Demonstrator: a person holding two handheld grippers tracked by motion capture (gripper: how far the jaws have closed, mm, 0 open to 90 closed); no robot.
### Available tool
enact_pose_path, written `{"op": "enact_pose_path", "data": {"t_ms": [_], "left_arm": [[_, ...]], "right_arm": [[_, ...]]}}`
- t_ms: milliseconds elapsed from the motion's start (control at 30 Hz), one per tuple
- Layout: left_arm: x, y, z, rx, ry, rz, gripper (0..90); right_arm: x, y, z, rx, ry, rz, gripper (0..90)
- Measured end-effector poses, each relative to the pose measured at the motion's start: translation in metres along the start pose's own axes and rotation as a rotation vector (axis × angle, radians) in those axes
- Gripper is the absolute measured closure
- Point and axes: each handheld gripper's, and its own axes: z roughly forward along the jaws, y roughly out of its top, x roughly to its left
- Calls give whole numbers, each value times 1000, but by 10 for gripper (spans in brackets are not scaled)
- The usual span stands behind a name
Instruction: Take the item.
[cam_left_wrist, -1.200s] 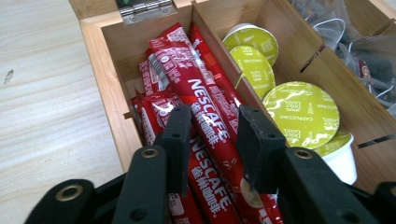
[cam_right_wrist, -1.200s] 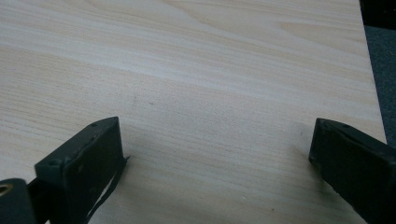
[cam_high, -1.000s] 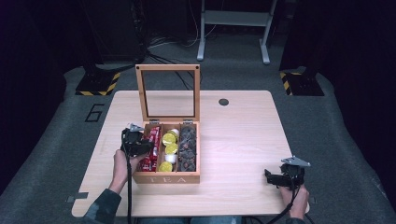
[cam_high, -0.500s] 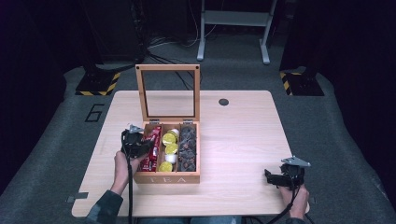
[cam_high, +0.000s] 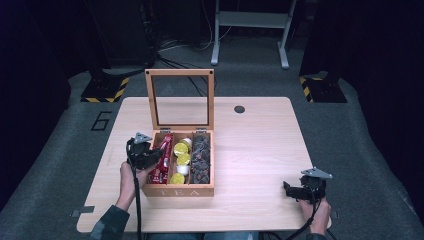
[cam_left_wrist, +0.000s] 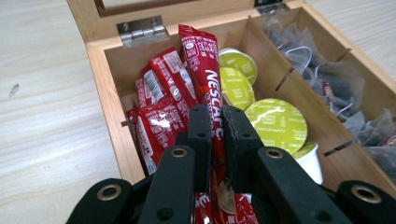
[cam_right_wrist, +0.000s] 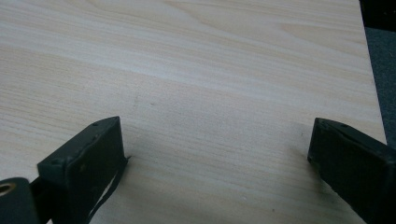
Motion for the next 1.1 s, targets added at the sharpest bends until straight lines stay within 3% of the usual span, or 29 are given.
{"op": "enact_pose_path", "data": {"t_ms": [400,767,1100], "left_arm": [[-7,8,-23,-58,-28,31,818],[0,16,-41,-111,-13,27,818],[8,19,-52,-127,9,34,818]], "right_arm": [[0,0,0,0,0,2,30],[-1,0,0,1,1,-6,30],[0,0,0,0,1,2,30]]}}
